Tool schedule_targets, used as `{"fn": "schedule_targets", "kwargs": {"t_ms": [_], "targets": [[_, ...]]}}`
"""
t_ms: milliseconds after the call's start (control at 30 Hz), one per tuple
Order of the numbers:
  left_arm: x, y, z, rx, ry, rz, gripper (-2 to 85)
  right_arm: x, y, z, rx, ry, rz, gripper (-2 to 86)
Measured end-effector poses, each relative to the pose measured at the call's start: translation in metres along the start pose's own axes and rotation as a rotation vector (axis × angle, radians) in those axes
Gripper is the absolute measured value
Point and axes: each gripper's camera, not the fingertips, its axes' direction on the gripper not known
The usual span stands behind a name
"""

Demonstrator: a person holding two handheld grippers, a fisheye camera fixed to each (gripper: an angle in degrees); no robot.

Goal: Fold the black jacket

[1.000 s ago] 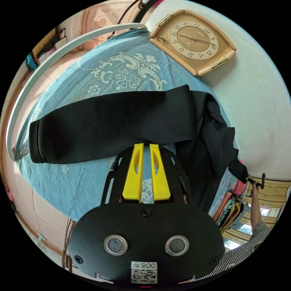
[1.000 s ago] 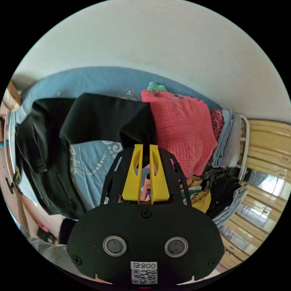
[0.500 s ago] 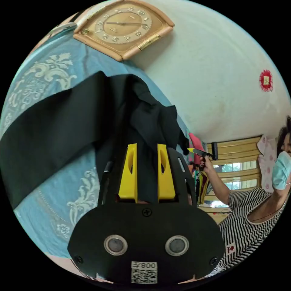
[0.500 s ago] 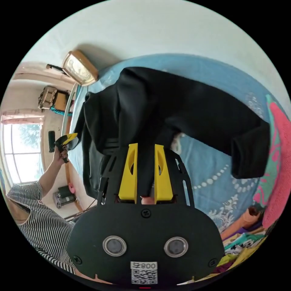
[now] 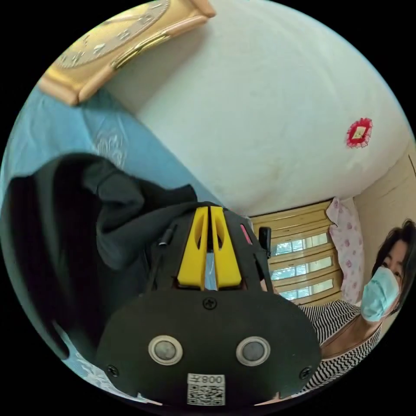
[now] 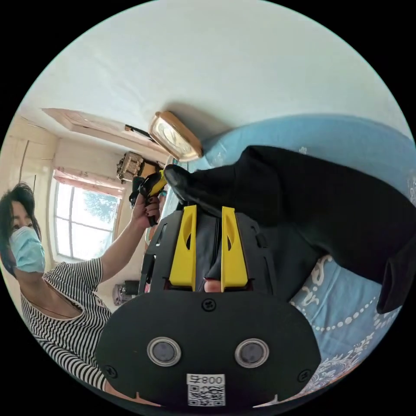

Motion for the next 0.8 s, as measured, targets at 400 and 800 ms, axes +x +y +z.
{"fn": "schedule_targets", "kwargs": {"t_ms": [400,800], "targets": [[-0.033,-0.016,-0.043,0.199,0.021,-0.143,7.8,0.030,0.040,0.080,-0.134,0.087,0.035,8.1],[0.032,-0.020,-0.032,0.088,-0.152,0.010,8.8,-0.054,-0.114,0.148,-0.010,0.159,-0.176,0.7]]}}
